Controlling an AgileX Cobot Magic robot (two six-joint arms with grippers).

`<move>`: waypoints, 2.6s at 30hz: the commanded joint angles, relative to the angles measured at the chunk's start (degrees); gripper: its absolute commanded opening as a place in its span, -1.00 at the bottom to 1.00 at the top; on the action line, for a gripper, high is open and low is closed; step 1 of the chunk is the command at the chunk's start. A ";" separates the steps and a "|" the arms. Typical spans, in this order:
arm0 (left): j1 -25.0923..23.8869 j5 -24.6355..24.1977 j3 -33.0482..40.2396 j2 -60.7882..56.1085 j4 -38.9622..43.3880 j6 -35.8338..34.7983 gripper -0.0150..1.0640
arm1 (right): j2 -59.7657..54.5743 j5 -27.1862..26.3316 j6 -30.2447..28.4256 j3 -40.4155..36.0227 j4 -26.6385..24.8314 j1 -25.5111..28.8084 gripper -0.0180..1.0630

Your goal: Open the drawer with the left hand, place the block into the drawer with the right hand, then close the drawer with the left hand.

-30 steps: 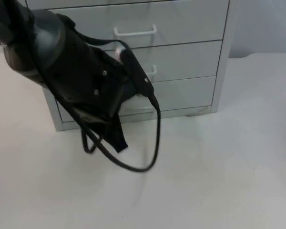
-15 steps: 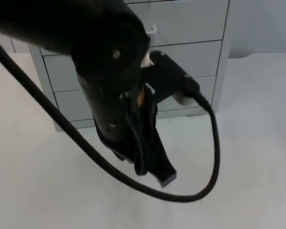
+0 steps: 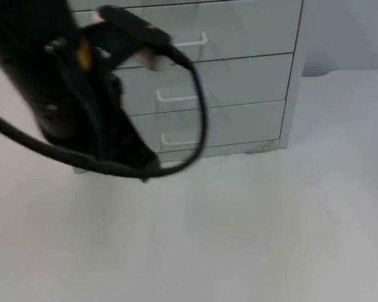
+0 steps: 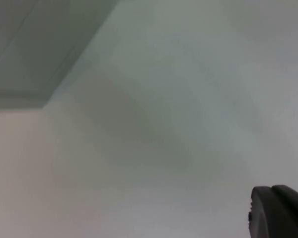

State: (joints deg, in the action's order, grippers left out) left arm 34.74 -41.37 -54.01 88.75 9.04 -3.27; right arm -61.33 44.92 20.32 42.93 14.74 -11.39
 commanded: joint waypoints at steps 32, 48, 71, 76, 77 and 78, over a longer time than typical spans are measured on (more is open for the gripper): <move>-37.51 -4.62 9.66 -45.14 -8.55 1.39 -0.98 | 6.94 -3.18 -11.84 -0.13 -8.55 0.21 0.14; -37.51 -12.46 9.66 -72.86 -9.99 4.53 -0.98 | 35.15 -0.24 -20.64 -0.13 -15.12 0.21 0.14; -37.51 -24.16 15.54 -88.75 -9.76 8.99 -0.98 | 61.33 13.29 -27.26 -11.92 -20.90 0.21 0.14; -37.51 -23.89 20.56 -88.75 -10.10 9.09 -0.98 | 61.33 17.09 -27.26 -13.36 -20.77 0.21 0.14; -37.51 -23.89 21.11 -88.75 -10.10 9.09 -0.98 | 61.33 17.09 -26.74 -13.33 -20.24 0.21 0.14; -37.51 -23.89 21.52 -88.75 -10.10 9.09 -0.98 | 61.33 17.09 -26.28 -13.32 -19.99 0.21 0.14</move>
State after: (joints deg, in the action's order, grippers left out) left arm -2.64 -65.45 -33.09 0.16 0.00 5.59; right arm -0.18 61.79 -6.04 29.75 -5.51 -11.39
